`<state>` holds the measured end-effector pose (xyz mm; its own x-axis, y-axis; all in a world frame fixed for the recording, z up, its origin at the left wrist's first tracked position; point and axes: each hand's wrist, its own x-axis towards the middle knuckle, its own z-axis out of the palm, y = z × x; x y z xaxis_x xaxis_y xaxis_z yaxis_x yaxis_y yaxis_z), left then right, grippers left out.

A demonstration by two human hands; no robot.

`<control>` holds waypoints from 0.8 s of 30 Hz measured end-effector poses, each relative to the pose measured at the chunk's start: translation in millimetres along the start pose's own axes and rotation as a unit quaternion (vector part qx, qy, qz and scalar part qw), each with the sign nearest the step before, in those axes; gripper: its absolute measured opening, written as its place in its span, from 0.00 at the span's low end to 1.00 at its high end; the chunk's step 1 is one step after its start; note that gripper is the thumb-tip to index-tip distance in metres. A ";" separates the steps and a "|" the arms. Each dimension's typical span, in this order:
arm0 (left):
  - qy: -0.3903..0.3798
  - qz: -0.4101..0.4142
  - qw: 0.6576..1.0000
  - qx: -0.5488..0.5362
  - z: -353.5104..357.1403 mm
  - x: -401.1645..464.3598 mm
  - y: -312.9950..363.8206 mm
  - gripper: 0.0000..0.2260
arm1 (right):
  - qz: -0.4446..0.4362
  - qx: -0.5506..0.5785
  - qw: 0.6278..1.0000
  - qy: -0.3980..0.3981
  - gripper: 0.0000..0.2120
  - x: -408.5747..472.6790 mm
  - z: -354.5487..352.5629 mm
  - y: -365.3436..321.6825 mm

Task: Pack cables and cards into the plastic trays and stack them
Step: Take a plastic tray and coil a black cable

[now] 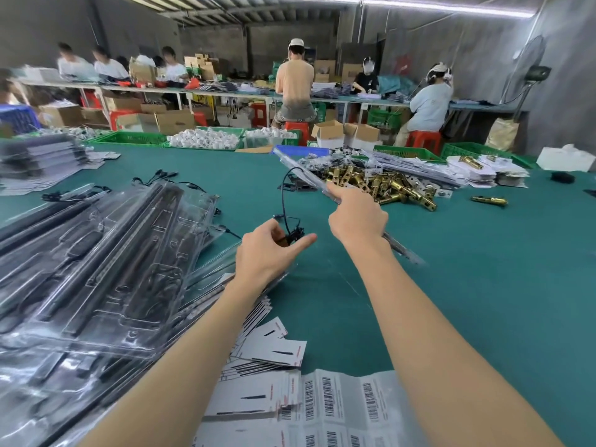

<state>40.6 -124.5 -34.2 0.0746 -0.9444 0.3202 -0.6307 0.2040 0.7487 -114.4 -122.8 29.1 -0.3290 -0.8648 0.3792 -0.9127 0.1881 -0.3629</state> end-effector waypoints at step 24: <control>-0.007 0.059 0.998 -0.005 -5.0 -2.5 -12.0 0.11 | -0.113 0.071 0.987 -0.088 0.19 -54.1 -2.3 31.6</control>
<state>51.9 -123.3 -41.1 -0.0105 -0.9174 0.3977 -0.6267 0.3160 0.7123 -126.0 -69.0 -0.9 -0.0616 -0.9471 0.3151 -0.9104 -0.0761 -0.4068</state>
